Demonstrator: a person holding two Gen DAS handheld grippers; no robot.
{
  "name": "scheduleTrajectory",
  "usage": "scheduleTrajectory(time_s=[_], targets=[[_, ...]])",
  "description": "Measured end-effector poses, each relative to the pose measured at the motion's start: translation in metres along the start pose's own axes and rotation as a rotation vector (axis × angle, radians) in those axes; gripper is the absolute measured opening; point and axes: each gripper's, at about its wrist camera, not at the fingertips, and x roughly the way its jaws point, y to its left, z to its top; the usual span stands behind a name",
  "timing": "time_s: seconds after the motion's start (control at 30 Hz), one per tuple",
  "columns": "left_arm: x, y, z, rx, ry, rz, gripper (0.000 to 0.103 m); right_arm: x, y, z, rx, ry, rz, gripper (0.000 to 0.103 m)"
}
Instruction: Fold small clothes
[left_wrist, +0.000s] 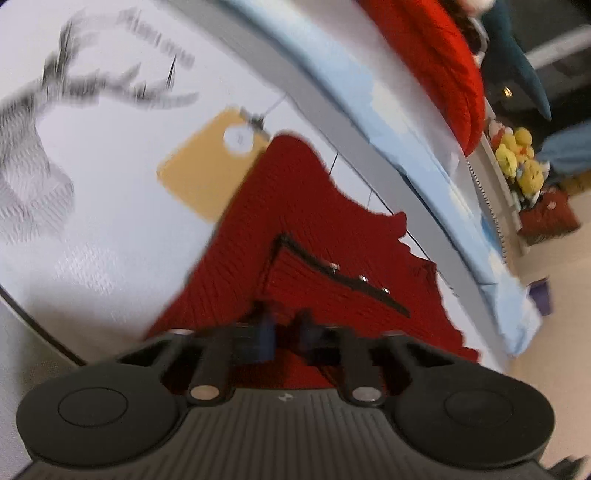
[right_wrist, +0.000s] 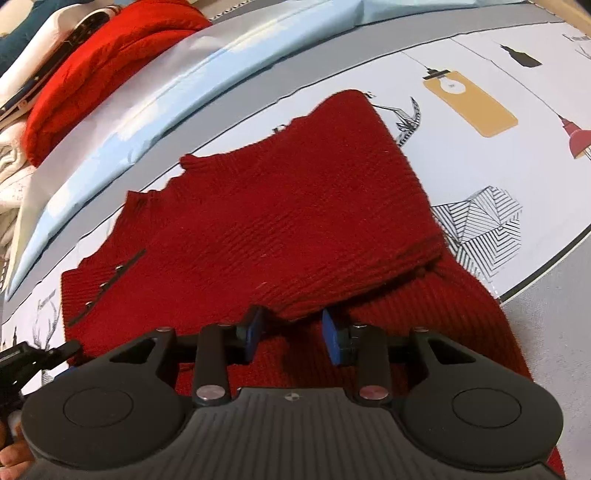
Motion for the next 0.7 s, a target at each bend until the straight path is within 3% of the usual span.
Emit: scheduleTrajectory(time_s=[0.23, 0.3, 0.37, 0.43, 0.53, 0.6, 0.7], targets=[[-0.044, -0.041, 0.002, 0.24, -0.239, 0.008, 0.009, -0.016, 0.015, 0.002, -0.111, -0.093, -0.01, 0.037], [-0.038, -0.039, 0.003, 0.24, -0.204, 0.026, 0.012, -0.016, 0.014, 0.003, -0.133, -0.112, -0.024, 0.037], [-0.028, -0.032, 0.003, 0.216, -0.161, 0.096, 0.012, -0.011, 0.006, 0.005, -0.11, -0.101, -0.043, 0.037], [-0.028, -0.028, 0.004, 0.201, -0.168, 0.139, 0.014, -0.002, -0.01, 0.007, -0.048, -0.064, -0.085, 0.037], [-0.033, -0.028, 0.006, 0.2, -0.18, 0.103, 0.014, 0.005, -0.03, 0.008, 0.043, -0.024, -0.115, 0.037], [-0.033, -0.033, 0.005, 0.233, -0.179, 0.08, 0.014, 0.001, -0.032, 0.009, 0.04, -0.041, -0.119, 0.038], [-0.022, -0.036, 0.001, 0.271, -0.129, 0.103, 0.015, -0.007, -0.026, 0.011, 0.017, -0.087, -0.092, 0.039]])
